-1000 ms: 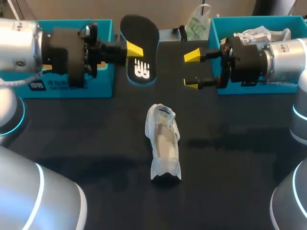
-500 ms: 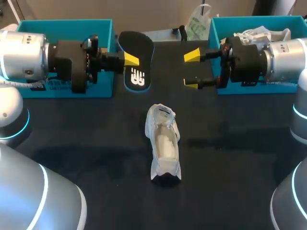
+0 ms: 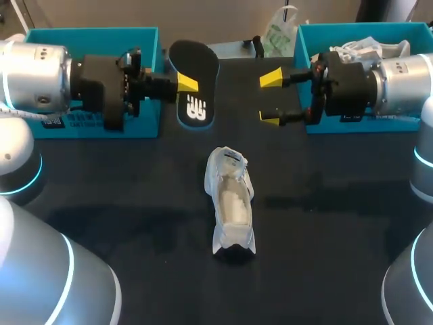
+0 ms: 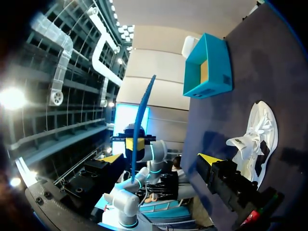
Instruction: Take the shoe out of the shoebox, open the shoe tongue, remove and reinsert the insole, then place the shoe into the shoebox
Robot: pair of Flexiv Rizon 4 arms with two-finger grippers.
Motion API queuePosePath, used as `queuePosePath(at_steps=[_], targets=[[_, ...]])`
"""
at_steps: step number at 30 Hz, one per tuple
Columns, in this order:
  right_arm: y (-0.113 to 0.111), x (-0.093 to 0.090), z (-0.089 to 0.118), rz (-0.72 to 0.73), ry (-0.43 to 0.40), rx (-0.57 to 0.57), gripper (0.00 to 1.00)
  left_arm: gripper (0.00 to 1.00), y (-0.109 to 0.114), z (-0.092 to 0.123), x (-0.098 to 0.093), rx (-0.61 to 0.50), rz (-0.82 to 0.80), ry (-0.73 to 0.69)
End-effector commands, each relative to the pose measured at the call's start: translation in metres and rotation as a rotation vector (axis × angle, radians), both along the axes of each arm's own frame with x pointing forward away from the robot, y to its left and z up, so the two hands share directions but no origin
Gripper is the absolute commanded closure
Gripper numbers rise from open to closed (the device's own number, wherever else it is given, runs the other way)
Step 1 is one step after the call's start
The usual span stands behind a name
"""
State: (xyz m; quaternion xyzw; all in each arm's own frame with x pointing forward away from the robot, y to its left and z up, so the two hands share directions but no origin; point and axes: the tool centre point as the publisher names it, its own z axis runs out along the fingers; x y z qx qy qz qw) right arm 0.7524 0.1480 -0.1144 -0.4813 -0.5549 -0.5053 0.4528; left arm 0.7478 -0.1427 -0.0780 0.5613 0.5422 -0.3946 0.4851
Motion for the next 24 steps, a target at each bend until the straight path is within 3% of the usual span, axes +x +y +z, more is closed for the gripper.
queuePosePath(at_steps=[1, 14, 24], targets=[[0.001, 0.0, -0.001, -0.002, 0.0, 0.001, 0.0, 1.0, -0.008, -0.014, 0.002, 0.035, 0.004, -0.032], [0.001, 0.0, -0.001, -0.002, 0.0, 0.001, 0.0, 1.0, -0.02, -0.068, 0.0, -0.027, -0.027, -0.082], [0.022, 0.001, -0.02, 0.032, 0.034, 0.026, 0.0, 1.0, -0.027, -0.084, -0.005, -0.065, -0.01, -0.106]])
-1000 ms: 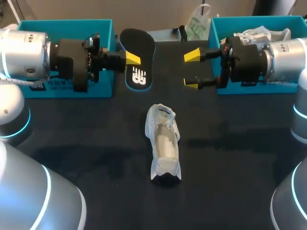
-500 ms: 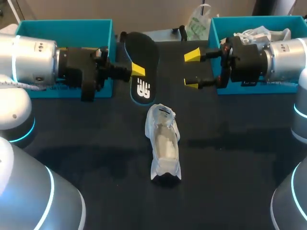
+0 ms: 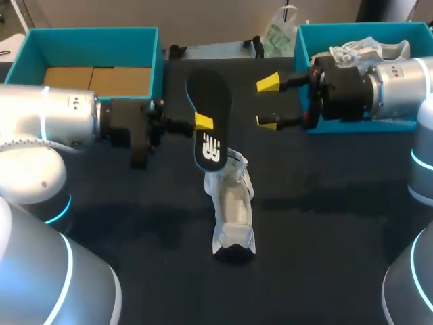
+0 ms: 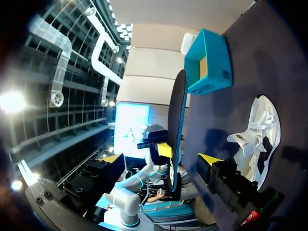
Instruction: Take the shoe out of the shoebox, open the shoe tongue, remove and reinsert the insole, then place the shoe into the shoebox
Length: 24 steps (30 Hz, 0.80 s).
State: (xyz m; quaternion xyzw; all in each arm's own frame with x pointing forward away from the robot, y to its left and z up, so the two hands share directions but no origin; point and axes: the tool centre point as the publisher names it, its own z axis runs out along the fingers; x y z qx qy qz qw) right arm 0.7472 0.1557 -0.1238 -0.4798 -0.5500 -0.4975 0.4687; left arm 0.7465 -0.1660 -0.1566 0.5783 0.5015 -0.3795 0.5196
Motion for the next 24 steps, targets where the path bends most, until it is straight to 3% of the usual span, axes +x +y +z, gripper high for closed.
queuePosePath(at_steps=[1, 15, 24], targets=[[0.016, 0.007, -0.012, 0.012, 0.009, 0.019, 0.0, 1.0, -0.004, -0.006, -0.003, -0.033, 0.017, 0.002], [0.019, 0.007, -0.016, 0.034, 0.017, -0.01, 0.0, 1.0, -0.004, -0.005, -0.004, -0.046, 0.024, 0.006], [0.055, 0.018, -0.041, 0.061, 0.051, 0.033, 0.0, 1.0, -0.01, -0.02, -0.006, -0.065, 0.023, 0.016]])
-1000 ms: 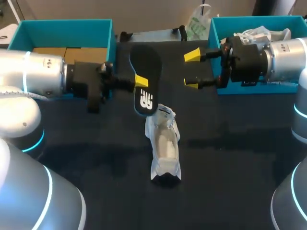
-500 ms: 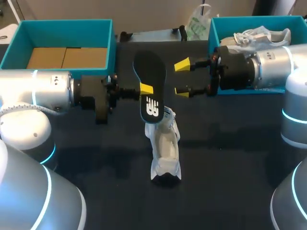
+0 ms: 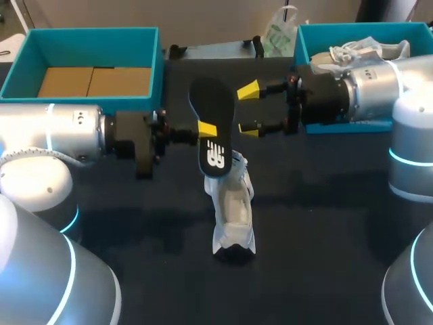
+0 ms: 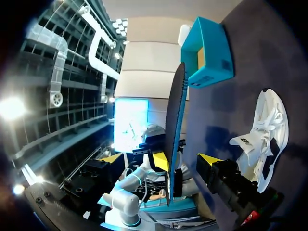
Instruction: Take the shoe out of the shoebox, open the shoe tongue, remove and reinsert the insole, then place the shoe into the shoebox
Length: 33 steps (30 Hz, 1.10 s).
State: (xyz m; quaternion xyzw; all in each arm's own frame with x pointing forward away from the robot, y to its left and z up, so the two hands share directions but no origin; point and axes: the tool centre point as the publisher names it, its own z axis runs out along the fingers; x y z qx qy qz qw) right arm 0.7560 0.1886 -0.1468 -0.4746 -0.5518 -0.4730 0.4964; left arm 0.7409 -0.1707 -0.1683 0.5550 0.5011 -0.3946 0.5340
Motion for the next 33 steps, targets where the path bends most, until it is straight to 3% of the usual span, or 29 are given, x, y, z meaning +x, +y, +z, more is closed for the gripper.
queuePosePath(at_steps=[1, 18, 28, 33], targets=[[0.025, 0.009, -0.019, -0.002, 0.002, 0.033, 0.0, 1.0, -0.006, -0.009, 0.0, -0.008, 0.006, -0.006], [0.034, -0.003, -0.027, -0.1, 0.006, 0.046, 0.0, 1.0, -0.013, -0.021, 0.002, 0.003, 0.036, -0.005], [0.038, 0.004, -0.033, -0.115, 0.019, 0.021, 0.0, 1.0, -0.013, -0.021, 0.002, 0.003, 0.036, -0.005], [0.036, 0.007, -0.032, -0.138, 0.009, 0.005, 0.1, 1.0, -0.013, -0.021, 0.002, 0.003, 0.036, -0.005]])
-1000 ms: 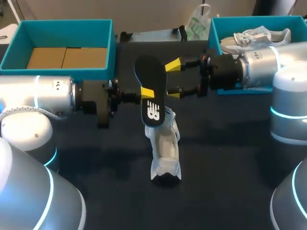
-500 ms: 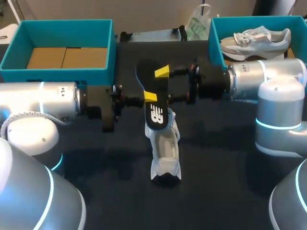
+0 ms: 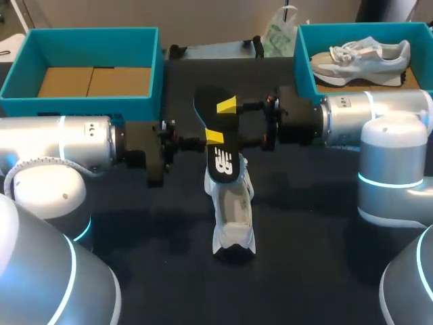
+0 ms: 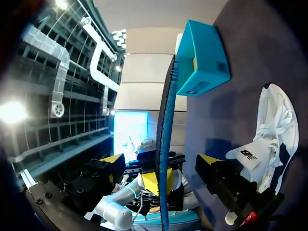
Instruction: Take the shoe out of the shoebox, open the shoe tongue, remove and reinsert the insole, then place the shoe into the shoebox
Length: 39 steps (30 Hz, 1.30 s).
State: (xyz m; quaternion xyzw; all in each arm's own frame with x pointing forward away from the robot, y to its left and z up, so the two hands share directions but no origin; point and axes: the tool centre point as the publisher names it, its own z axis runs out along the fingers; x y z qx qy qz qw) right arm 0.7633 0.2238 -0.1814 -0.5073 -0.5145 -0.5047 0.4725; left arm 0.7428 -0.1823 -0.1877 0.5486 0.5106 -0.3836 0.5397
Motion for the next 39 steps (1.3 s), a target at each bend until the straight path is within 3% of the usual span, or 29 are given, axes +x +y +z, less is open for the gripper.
queuePosePath(at_steps=[1, 3, 6, 13, 21, 39], targets=[[0.0004, 0.0003, 0.0025, -0.016, -0.003, -0.014, 0.14, 1.0, -0.0011, -0.0011, -0.0003, -0.002, 0.002, -0.003], [-0.0011, 0.0008, 0.0037, -0.026, -0.008, -0.023, 0.2, 1.0, -0.0011, -0.0011, -0.0003, -0.002, 0.002, -0.003], [-0.0032, 0.0005, 0.0053, -0.04, -0.011, -0.031, 0.38, 1.0, -0.0011, -0.0011, -0.0003, -0.002, 0.002, -0.003], [-0.0044, -0.0034, 0.0037, -0.053, 0.012, -0.063, 0.5, 1.0, -0.0011, -0.0011, -0.0003, -0.002, 0.002, -0.003], [-0.0051, -0.0077, 0.0018, -0.069, 0.017, -0.056, 0.6, 1.0, -0.0011, -0.0011, -0.0003, -0.002, 0.002, -0.003], [-0.0049, -0.0007, 0.0049, -0.059, 0.016, -0.055, 0.68, 1.0, -0.0011, -0.0011, -0.0003, -0.002, 0.002, -0.003]])
